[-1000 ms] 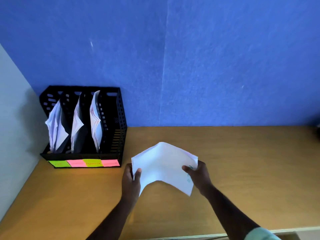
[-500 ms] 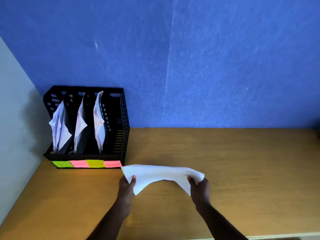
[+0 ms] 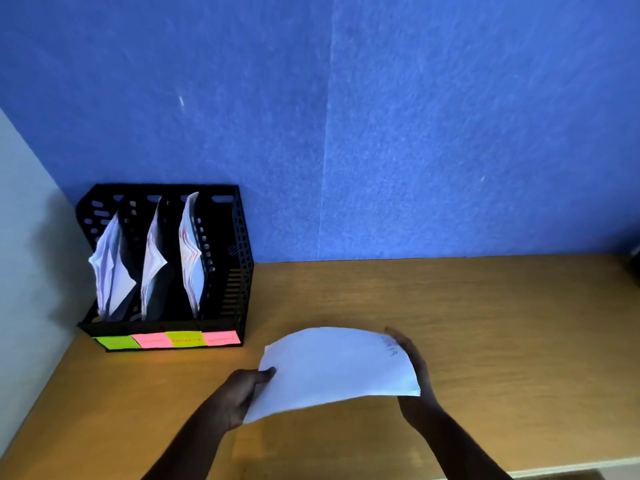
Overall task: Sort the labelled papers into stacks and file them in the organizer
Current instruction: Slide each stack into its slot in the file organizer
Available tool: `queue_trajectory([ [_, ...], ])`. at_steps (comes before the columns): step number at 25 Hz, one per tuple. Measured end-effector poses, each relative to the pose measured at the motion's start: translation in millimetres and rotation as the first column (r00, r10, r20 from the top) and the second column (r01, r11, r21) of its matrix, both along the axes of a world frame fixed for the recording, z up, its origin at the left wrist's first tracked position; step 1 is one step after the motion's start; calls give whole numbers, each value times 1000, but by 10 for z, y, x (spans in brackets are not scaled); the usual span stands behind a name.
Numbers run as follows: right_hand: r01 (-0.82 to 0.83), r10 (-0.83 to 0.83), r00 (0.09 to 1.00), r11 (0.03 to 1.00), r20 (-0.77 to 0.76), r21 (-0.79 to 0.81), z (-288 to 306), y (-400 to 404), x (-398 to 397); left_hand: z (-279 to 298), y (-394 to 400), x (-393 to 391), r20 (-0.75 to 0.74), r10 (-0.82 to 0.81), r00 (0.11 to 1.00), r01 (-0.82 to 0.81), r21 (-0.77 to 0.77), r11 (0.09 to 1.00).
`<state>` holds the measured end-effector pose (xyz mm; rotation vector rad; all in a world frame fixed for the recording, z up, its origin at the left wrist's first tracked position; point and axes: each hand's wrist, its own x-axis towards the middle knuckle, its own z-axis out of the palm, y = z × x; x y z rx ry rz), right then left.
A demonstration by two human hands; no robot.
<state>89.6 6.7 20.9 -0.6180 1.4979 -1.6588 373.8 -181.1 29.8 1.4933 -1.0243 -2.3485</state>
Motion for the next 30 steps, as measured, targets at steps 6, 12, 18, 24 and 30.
queue_trajectory([
  [6,-237,-75,776,886,626,399,-24,78,-185,-6,108,-78,191,-7,982,50,-222,974],
  [12,-171,313,949,611,-37,773,-363,6,-25,-536,172,-45,538,-27,842,156,-196,968],
  [18,55,195,862,881,-468,470,-73,-197,279,-359,255,-261,375,207,904,64,-596,800],
  [24,326,-233,856,936,-461,133,203,-313,447,229,431,-377,-52,467,883,-255,-888,384],
  [30,294,-154,876,921,-458,254,-105,-140,512,-107,500,-251,110,459,882,-122,-886,448],
])
